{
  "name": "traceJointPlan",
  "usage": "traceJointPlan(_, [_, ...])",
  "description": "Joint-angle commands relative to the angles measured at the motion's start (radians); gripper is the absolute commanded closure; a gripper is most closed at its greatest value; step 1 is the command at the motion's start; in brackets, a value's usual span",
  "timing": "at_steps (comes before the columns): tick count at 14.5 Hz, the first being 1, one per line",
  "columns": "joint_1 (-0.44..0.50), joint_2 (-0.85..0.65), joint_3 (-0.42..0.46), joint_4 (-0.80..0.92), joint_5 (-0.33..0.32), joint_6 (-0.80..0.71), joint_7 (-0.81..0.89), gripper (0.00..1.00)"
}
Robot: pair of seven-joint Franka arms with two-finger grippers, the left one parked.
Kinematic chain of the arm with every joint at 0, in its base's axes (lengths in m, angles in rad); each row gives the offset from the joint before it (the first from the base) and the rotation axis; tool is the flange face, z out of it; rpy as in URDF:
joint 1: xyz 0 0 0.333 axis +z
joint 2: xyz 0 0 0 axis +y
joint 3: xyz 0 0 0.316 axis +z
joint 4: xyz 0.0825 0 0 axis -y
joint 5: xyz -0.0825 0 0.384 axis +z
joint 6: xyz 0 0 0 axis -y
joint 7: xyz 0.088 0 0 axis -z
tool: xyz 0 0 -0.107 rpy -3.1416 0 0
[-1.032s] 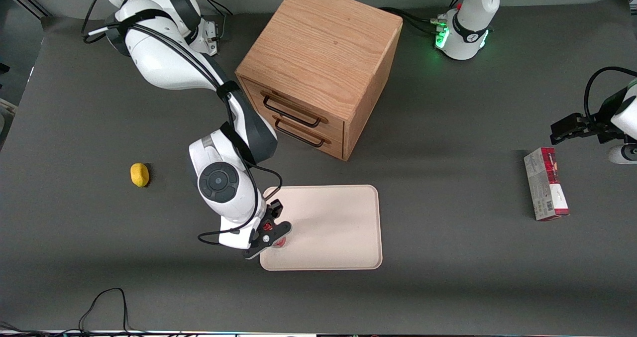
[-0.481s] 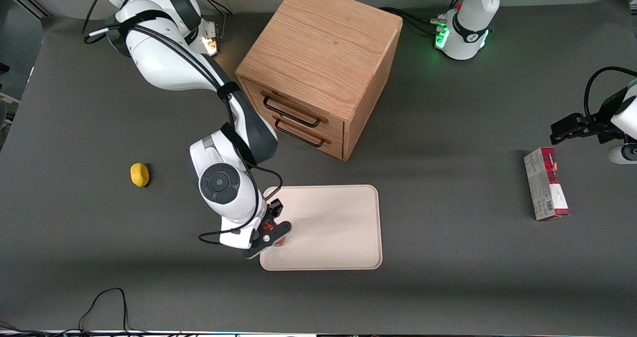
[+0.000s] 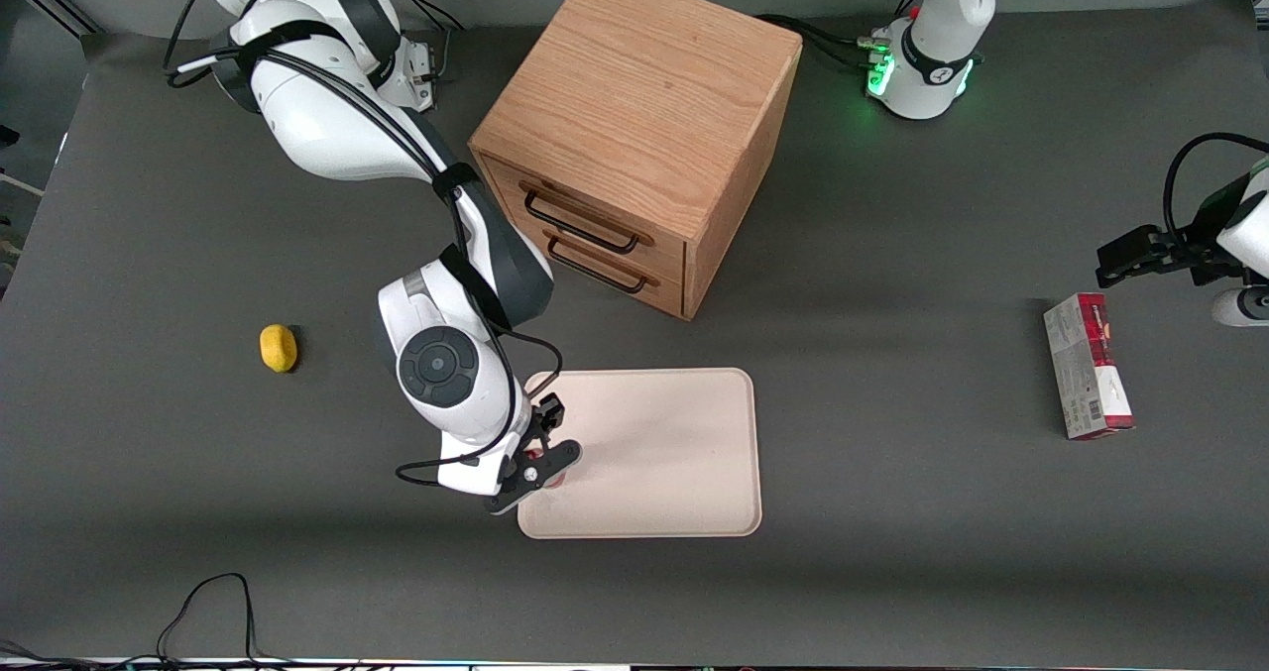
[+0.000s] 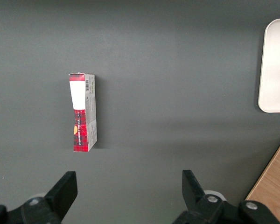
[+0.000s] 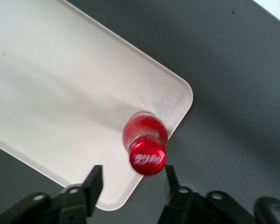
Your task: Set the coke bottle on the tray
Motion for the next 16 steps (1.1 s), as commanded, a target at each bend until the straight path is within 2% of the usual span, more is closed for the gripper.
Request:
traceJointPlan(1, [-0.010,-0.003,0.007,0.023,0.016,-0.010,-0.019,0.00])
traceJointPlan(5, [-0.005,-0.055,0.005,0.023,0.015,-0.047,-0.012,0.00])
traceJointPlan(11, [-0.013,-0.254,-0.003,0.018,0.013,-0.304,0.036,0.00])
traceJointPlan(14, [-0.013,-0.366,-0.073,-0.035,0.010,-0.406,0.025,0.00])
traceJointPlan(16, [-0.014,-0.475,-0.119,-0.164,0.016,-0.411,0.021,0.00])
